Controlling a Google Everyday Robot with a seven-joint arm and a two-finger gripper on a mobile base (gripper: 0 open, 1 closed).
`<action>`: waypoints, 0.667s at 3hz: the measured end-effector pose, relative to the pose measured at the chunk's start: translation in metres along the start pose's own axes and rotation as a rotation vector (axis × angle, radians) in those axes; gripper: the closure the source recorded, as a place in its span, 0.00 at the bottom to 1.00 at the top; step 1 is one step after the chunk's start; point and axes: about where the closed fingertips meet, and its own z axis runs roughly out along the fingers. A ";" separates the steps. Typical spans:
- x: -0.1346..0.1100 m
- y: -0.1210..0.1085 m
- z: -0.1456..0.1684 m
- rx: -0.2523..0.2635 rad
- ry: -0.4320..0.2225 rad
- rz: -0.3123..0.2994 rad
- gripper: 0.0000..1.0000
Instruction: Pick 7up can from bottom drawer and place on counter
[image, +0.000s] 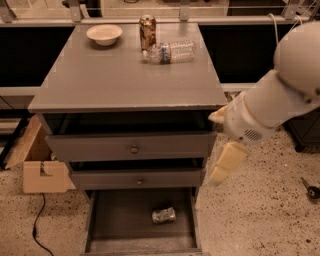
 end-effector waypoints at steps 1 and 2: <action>-0.012 0.020 0.085 -0.104 -0.172 0.021 0.00; -0.018 0.017 0.096 -0.106 -0.207 0.033 0.00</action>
Offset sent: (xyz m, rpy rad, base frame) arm -0.0034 0.0430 -0.0665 0.1624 0.0624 0.0386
